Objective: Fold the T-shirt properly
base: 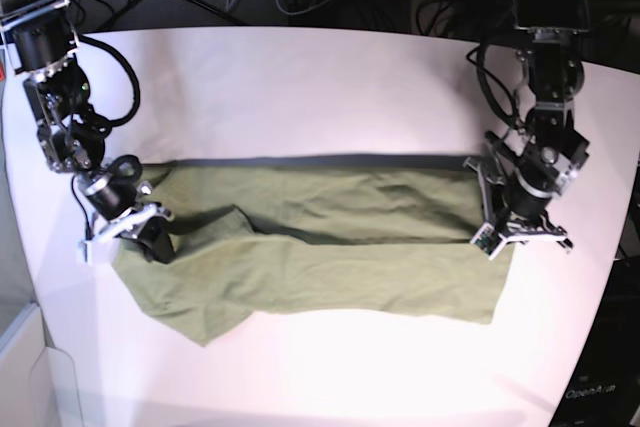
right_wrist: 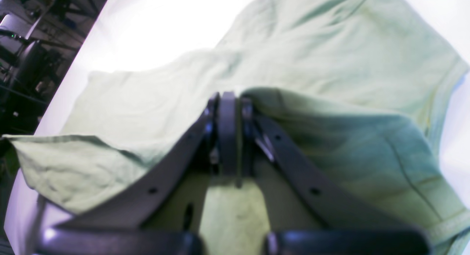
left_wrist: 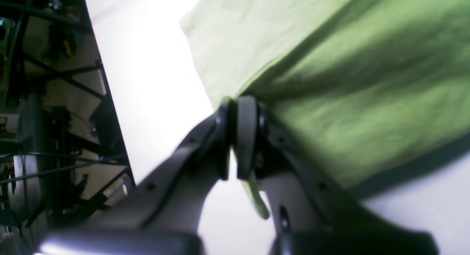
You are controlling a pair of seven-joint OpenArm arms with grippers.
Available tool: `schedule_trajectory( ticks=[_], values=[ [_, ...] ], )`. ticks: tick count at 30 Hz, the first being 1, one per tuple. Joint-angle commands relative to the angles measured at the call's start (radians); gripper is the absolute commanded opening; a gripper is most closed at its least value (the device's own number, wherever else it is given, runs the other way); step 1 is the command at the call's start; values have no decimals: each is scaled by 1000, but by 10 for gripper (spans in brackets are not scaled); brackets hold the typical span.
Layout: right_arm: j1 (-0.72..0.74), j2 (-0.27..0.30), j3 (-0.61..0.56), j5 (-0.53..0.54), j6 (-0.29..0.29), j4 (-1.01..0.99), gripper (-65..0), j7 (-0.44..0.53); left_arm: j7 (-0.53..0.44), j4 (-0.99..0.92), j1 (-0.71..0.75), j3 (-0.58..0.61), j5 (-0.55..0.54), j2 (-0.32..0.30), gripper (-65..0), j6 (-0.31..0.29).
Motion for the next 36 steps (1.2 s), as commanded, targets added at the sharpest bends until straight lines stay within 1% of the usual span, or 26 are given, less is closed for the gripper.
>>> schedule_trajectory(
  ticks=[1,4,5,6,9,11,12,14,15,17,19,21,24,26,27,29,30,32,34,36],
  values=[
    [22,17,6,7,9,11,-637,27,-17,4,-16,-2,-4,-10,-623,15],
    [25,15,6,7,9,11,-634,27,-22,-5,-18,1,2,-10,-623,15],
    [25,15,7,7,9,11,-621,27,-25,-5,-18,1,16,-7,-621,15],
    [25,14,7,7,9,11,-592,27,-25,-5,-18,1,35,-4,-619,15],
    [22,14,7,7,9,11,-460,27,-28,-5,-18,1,76,-1,-611,15],
    [20,12,6,7,9,11,-374,27,-28,-5,-18,-1,84,13,-560,15],
    [20,12,6,7,9,11,-345,27,-28,-5,-18,-4,84,16,-516,15],
    [17,8,6,7,11,11,-324,27,-28,-2,-16,-4,84,16,-432,15],
    [8,3,6,7,11,12,-324,27,-28,0,-16,-4,84,16,-389,15],
    [-9,2,12,7,11,17,-325,28,-28,6,-13,-4,84,16,-328,15],
    [-30,3,12,9,11,22,-345,30,-28,6,-12,-4,84,16,-294,15],
    [-60,2,13,9,11,22,-392,33,-28,6,-12,-6,84,16,-281,15],
    [-95,-1,13,9,11,14,-506,36,-28,11,-7,-7,82,16,-282,13],
    [-109,-14,12,7,11,14,-592,36,-26,32,10,-7,82,16,-282,13],
    [-112,-17,12,3,11,11,-614,36,-28,43,24,-6,81,16,-284,11],
    [-112,-21,12,-19,11,2,-622,36,-28,69,44,2,79,17,-285,10],
    [-109,-21,10,-31,11,-5,-622,36,-28,87,56,2,79,19,-289,4],
    [-107,-37,12,-59,11,-21,-622,34,-25,121,74,2,79,19,-332,-42],
    [-106,-47,12,-91,11,-29,-622,34,-19,144,82,-4,84,36,-405,-101],
    [-106,-51,13,-122,11,-26,-622,34,-17,150,84,-7,87,45,-479,-104]
  ],
)
